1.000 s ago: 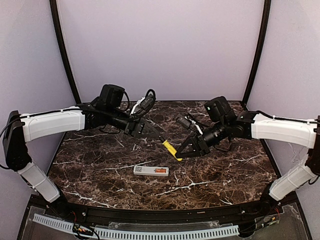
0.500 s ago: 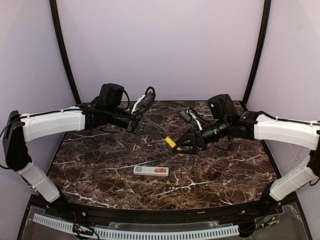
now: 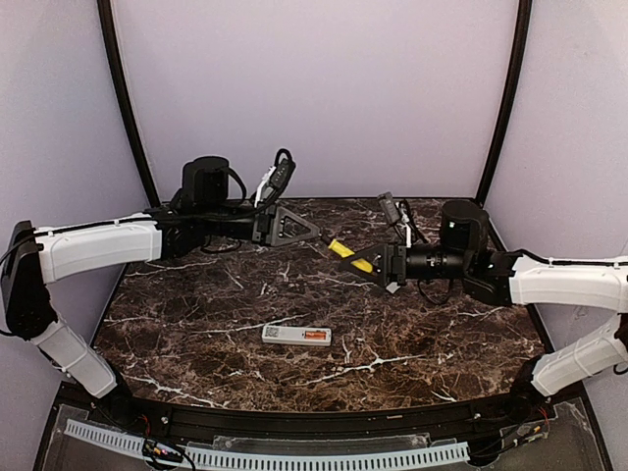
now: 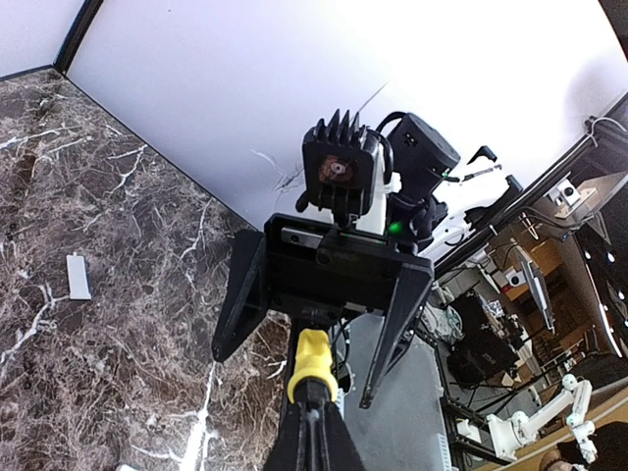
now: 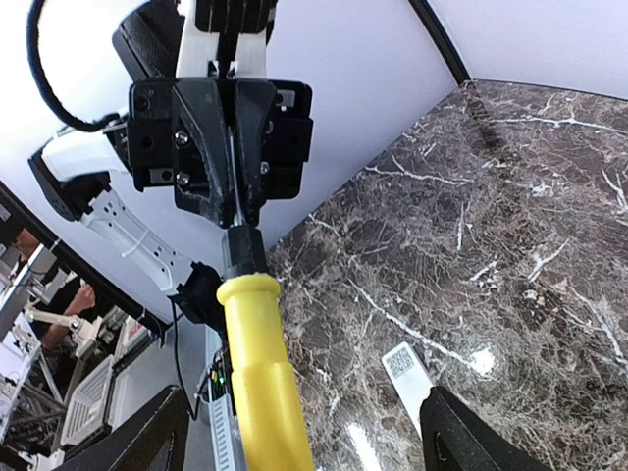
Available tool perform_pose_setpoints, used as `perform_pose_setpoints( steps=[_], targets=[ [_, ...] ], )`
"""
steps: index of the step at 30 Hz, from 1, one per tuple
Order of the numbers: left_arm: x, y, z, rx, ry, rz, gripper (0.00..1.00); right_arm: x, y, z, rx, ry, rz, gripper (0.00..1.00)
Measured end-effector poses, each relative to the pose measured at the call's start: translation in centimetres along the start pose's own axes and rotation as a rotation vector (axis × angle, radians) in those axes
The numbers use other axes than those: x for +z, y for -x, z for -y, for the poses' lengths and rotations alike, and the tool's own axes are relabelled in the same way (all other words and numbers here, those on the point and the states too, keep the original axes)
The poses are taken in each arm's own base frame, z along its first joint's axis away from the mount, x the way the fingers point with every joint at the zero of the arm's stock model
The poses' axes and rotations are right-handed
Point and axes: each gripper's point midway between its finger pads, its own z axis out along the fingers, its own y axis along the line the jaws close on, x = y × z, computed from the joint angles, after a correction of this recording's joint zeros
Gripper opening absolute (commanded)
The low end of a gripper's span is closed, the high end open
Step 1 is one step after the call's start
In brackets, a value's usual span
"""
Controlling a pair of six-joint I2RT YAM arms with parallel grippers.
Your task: Unload the batteries from the remote control
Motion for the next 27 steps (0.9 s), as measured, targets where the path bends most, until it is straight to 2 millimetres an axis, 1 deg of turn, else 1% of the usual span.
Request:
perform_pose_setpoints(
  steps=[5,11,15,19,21,27],
  targets=[
    [0.0,0.9,0.2,-0.022,-0.011,0.052,0.00,-0.3,1.8,-0.8,0.009,0.037,0.103,0.75],
    [-0.2,2.4,1.2,-0.028,-0.041,0.108,0.00,-1.0,4.4,-2.7,-0.016,0.103,0.212,0.64],
    [-0.4,3.2,1.7,-0.028,-0.060,0.140,0.00,-1.3,5.3,-3.4,-0.026,0.132,0.251,0.58],
    [-0.5,3.9,2.3,-0.029,-0.079,0.167,0.00,-1.4,5.9,-3.9,-0.032,0.151,0.276,0.53],
    [-0.6,4.2,2.6,-0.026,-0.089,0.177,0.00,-1.3,5.9,-3.8,-0.030,0.153,0.276,0.50],
    [-0.6,4.4,2.8,-0.029,-0.097,0.185,0.00,-0.8,5.5,-3.3,-0.019,0.148,0.265,0.48]
  ],
)
